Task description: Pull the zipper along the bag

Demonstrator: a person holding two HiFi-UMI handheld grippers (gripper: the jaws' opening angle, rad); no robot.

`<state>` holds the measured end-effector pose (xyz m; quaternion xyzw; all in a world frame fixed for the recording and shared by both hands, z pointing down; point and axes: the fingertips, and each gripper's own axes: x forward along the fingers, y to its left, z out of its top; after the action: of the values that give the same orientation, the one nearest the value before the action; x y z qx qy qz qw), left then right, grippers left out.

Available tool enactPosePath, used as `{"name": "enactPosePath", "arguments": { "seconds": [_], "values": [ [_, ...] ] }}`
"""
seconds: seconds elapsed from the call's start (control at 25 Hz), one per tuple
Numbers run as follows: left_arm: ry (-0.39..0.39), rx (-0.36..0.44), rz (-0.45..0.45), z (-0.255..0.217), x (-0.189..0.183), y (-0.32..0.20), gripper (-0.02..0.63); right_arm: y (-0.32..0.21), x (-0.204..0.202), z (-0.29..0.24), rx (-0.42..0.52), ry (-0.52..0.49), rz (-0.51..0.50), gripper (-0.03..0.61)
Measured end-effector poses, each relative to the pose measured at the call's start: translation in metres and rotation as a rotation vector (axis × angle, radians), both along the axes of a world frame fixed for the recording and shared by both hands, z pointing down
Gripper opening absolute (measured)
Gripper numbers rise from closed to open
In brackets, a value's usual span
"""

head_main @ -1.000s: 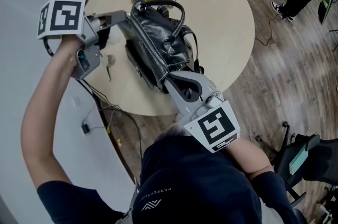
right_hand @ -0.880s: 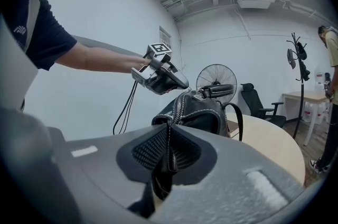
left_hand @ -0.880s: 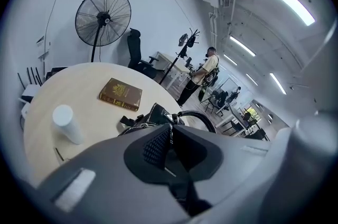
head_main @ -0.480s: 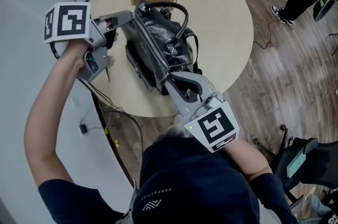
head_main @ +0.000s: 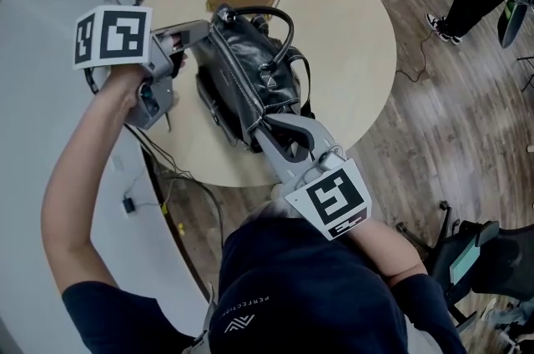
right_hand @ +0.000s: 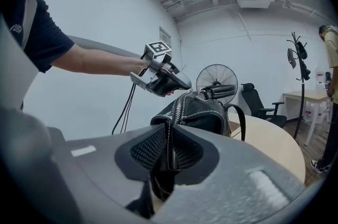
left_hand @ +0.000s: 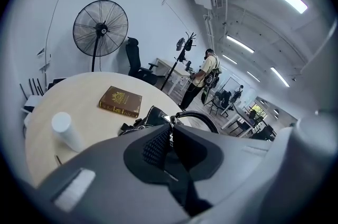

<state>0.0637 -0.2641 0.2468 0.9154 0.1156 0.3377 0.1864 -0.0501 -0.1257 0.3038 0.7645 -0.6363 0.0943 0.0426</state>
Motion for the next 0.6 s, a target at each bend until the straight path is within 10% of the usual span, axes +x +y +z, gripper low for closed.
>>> {"name": "enactPosePath", "arguments": {
  "seconds": [0.6],
  "values": [
    [0.021,0.023,-0.024,0.001,-0.018,0.003,0.055,0.010,0.002,-0.006,0.020,-0.013,-0.010,0.067]
  ]
}}
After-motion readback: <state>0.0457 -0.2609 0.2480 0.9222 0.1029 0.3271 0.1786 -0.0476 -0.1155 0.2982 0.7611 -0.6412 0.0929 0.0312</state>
